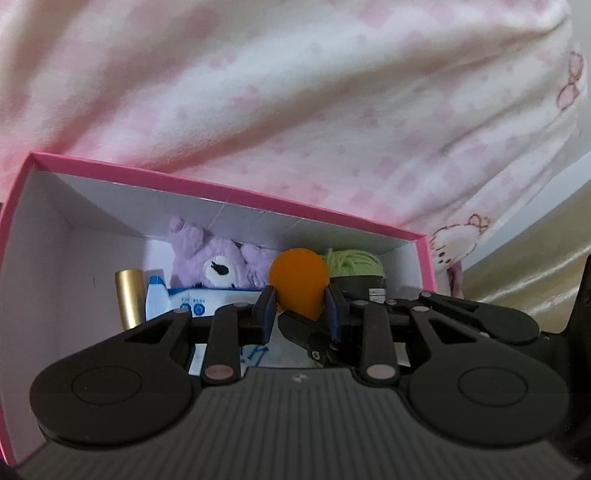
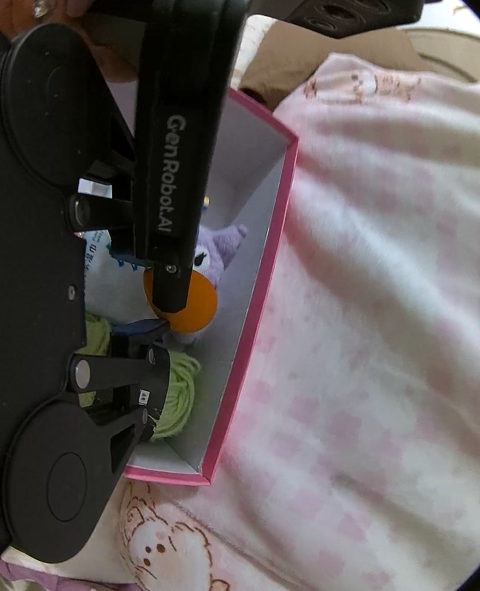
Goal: Organize objects
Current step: 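Carry the sponge with the left gripper up into the pink box, then open the left gripper to drop the sponge beside the yarn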
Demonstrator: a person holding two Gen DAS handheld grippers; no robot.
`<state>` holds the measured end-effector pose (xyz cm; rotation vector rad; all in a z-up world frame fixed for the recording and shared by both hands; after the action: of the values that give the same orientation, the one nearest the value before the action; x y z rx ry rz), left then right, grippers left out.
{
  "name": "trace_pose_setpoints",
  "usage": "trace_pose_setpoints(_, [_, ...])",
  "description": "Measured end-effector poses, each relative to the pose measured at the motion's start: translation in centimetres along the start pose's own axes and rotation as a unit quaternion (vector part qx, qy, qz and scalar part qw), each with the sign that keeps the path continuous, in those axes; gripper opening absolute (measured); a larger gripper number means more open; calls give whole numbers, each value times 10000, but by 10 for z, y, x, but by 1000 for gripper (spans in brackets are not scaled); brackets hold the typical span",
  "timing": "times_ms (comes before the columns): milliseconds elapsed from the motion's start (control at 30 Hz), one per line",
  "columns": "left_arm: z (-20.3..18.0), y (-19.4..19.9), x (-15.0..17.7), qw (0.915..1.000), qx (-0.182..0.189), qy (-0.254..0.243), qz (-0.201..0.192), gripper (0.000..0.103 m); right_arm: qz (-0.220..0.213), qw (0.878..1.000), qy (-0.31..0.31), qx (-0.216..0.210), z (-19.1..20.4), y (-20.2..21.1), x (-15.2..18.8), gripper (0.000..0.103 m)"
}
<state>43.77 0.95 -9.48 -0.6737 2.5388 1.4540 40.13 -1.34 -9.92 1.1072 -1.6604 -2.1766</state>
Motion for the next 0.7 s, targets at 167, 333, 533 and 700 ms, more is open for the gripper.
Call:
trace_pose_setpoints(167, [1,-5,-1,9999,-35,-61,-113,27,-102,9999,50,85,-2,-3,-1,36])
trace_pose_setpoints(333, [-4,-6,-3,9996,22,-221,-193,27,-249,9996,86,48,-8,6,3,36])
trace_pose_setpoints(533, [-7,-11,-3,9996,124,-119,-205,25,-300,9994,32,187,-19,2,6,14])
trace_pose_setpoints(700, [-3,-9,-1,9990,-180,-280,-308,25,-309,9994,-49,121,-21,-5,9,14])
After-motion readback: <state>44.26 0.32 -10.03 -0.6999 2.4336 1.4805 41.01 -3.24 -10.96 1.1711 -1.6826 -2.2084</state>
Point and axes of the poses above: each gripper's, at about its wrist camera, not at the fingertips, and y roughly against the way its jaws point, z to its left, x to its underside, the point moved 8 cm from there along -y, roughly the way its jaws point, and after that the axes turned 7 degrees about z, right-handed, at the moved point
